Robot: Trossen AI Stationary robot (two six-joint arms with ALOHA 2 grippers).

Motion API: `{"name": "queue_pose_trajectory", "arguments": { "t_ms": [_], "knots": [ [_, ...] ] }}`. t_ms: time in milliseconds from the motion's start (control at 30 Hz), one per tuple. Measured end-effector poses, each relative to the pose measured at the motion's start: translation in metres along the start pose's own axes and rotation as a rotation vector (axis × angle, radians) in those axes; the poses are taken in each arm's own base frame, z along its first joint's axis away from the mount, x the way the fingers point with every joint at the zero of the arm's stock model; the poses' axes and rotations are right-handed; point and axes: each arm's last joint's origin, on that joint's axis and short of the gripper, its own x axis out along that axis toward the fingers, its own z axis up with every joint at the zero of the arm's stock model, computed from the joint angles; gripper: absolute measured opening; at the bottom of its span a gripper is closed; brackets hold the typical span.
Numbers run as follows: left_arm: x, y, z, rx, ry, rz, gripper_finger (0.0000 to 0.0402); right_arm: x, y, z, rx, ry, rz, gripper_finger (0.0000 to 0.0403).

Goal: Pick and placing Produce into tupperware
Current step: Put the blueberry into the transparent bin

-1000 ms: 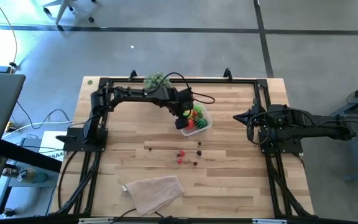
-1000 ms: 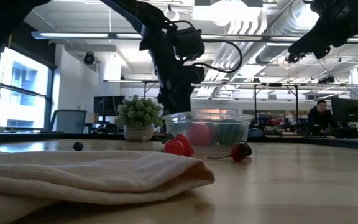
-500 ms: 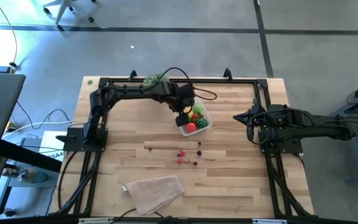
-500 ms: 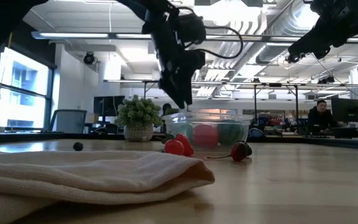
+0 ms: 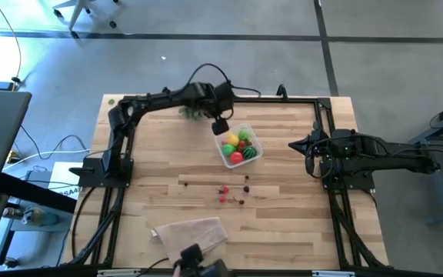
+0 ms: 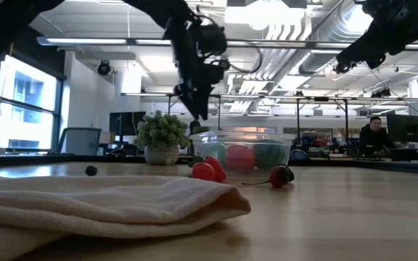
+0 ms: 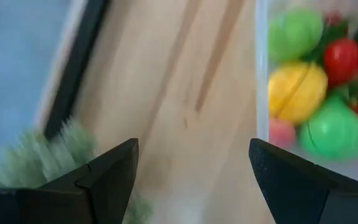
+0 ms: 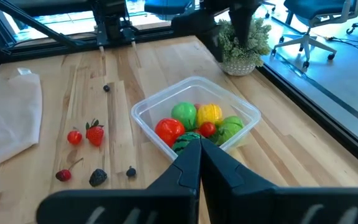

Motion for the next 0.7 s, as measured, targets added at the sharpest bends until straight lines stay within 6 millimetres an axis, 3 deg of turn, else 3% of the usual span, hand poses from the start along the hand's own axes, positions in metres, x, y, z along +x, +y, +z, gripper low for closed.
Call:
{"name": "queue_pose_trajectory", "arguments": {
  "t_ms": [167,367,533,700],
  "knots": [
    [-0.001,0.011,-0.021,-0.094,0.19,-0.183,0.0296,0.0,0.0,0.0,0.0,0.0,0.0,0.0],
    [-0.01,-0.009,-0.033,-0.099,0.342,-0.202,0.0296,0.0,0.0,0.0,0.0,0.0,0.0,0.0],
    [-0.038,-0.038,-0.034,-0.02,0.281,-0.164,0.0296,0.0,0.0,0.0,0.0,0.0,0.0,0.0],
    [-0.084,-0.06,-0.044,0.029,0.204,-0.062,0.0296,0.0,0.0,0.0,0.0,0.0,-0.001,0.0]
  ]
}}
